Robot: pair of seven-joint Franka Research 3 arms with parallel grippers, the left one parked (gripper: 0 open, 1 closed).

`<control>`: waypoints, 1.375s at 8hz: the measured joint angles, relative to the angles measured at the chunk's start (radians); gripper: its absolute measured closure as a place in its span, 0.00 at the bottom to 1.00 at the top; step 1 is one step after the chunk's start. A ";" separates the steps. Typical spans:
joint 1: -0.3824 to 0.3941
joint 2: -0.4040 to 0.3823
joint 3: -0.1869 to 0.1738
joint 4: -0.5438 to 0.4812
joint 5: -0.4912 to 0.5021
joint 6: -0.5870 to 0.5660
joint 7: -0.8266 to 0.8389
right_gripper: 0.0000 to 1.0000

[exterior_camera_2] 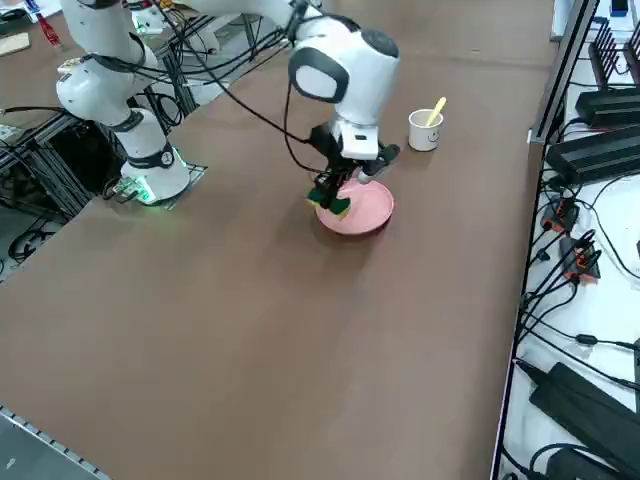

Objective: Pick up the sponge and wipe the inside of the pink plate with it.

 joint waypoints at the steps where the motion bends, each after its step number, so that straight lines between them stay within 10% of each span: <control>1: -0.050 -0.024 -0.001 -0.009 0.000 -0.010 -0.069 0.93; 11: -0.370 -0.044 -0.005 -0.310 -0.002 0.320 -0.443 0.88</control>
